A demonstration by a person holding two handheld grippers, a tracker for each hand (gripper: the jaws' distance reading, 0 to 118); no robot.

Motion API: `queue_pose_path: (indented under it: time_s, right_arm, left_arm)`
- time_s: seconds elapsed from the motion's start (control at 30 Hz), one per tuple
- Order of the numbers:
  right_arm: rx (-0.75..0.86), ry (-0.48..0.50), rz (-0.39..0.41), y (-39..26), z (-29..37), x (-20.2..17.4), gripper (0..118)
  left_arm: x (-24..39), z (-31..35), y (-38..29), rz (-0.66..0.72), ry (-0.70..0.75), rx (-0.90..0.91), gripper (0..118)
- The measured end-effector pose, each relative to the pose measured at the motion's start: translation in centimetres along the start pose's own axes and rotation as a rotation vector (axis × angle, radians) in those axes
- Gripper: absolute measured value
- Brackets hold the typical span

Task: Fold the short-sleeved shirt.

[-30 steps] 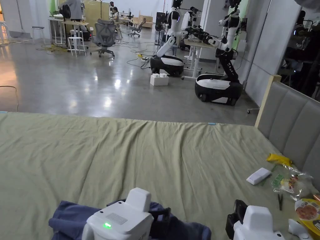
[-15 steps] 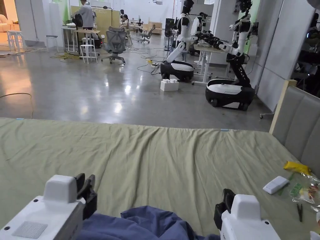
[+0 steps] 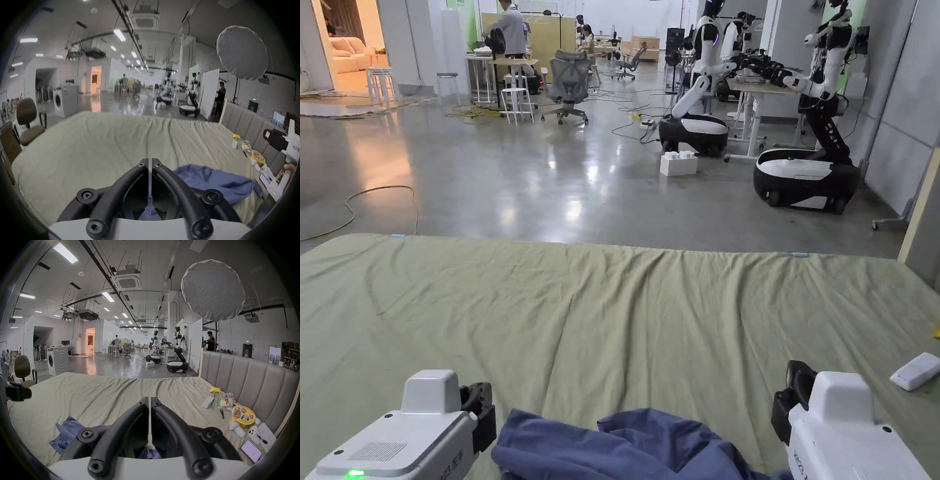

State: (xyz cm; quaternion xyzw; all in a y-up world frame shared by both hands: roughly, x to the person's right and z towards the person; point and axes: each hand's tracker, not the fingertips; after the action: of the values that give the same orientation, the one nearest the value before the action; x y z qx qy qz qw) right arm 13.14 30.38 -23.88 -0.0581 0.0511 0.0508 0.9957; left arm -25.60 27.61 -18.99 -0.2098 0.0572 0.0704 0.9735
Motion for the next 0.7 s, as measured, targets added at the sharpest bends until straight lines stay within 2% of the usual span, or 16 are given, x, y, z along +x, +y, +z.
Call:
queue_pose_path:
  time_s: [0.13, 0.2, 0.23, 0.27, 0.3, 0.33, 0.37, 0.57, 0.6, 0.7]
  right_arm:
    - [-0.018, -0.003, 0.008, -0.7, -0.5, 0.1, 3]
    - [-0.033, -0.003, 0.007, -1.1, -0.7, 0.1, 3]
    - [-0.041, -0.003, 0.005, -1.2, -0.9, 0.2, 3]
    - [-0.043, -0.004, 0.01, -1.4, -1.0, 0.2, 3]
    - [-0.046, -0.005, 0.015, -1.5, -1.1, 0.2, 3]
    - [-0.052, -0.006, 0.014, -1.7, -1.2, 0.4, 3]
    - [-0.055, -0.008, 0.016, -1.8, -1.3, 0.5, 3]
    - [-0.098, -0.024, 0.019, -3.1, -2.0, 1.5, 3]
    - [-0.11, -0.028, 0.018, -3.4, -2.1, 1.7, 3]
    - [-0.143, -0.037, 0.016, -4.5, -2.5, 2.6, 3]
  left_arm:
    - [-1.2, -3.2, -2.6, -0.028, 0.011, -0.205, 3]
    - [-1.6, -4.8, -4.1, -0.023, 0.028, -0.258, 8]
    - [-1.8, -5.6, -4.8, -0.023, 0.034, -0.287, 17]
    - [-1.9, -6.5, -5.4, -0.028, 0.035, -0.33, 33]
    - [-2.0, -7.6, -6.1, -0.033, 0.034, -0.388, 59]
    - [-2.1, -8.2, -6.7, -0.042, 0.027, -0.451, 76]
    - [-2.2, -9.6, -7.6, -0.046, 0.026, -0.493, 82]
    - [-1.5, -13.2, -11.4, -0.074, 0.06, -0.619, 82]
    - [-1.4, -13.5, -12.1, -0.083, 0.065, -0.626, 78]
    - [-0.6, -12.6, -12.6, -0.081, 0.106, -0.554, 72]
